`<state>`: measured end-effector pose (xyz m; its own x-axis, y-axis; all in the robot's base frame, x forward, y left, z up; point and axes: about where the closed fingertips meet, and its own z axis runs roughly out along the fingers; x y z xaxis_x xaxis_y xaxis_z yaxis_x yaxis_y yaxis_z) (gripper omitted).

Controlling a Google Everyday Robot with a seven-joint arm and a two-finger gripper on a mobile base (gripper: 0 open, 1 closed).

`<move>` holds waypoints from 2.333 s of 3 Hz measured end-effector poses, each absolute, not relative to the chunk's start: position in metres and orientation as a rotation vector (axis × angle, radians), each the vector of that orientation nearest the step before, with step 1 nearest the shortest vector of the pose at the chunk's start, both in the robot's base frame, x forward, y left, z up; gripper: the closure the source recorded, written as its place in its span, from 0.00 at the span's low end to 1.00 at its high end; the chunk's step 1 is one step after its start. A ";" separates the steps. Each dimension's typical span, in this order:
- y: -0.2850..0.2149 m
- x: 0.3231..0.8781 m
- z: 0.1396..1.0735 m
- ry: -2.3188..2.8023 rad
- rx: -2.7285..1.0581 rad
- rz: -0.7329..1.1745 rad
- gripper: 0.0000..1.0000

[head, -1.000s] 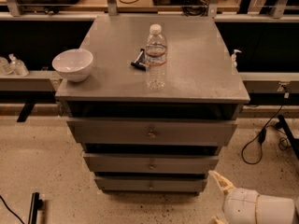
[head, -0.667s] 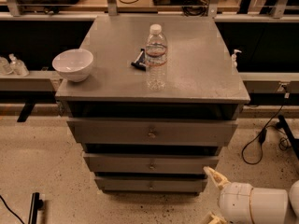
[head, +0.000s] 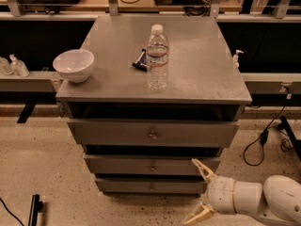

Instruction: Open bottom drawer

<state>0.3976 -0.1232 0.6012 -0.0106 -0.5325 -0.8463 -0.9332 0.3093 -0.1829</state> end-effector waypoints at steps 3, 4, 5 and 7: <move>-0.112 0.399 0.512 1.650 -1.426 0.662 0.00; -0.118 0.420 0.471 1.701 -1.524 0.636 0.00; -0.129 0.427 0.425 1.706 -1.564 0.669 0.00; -0.156 0.423 0.337 1.781 -1.551 0.691 0.00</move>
Offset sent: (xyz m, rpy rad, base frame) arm 0.0030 0.0038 -0.0518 0.0166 -0.0075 0.0689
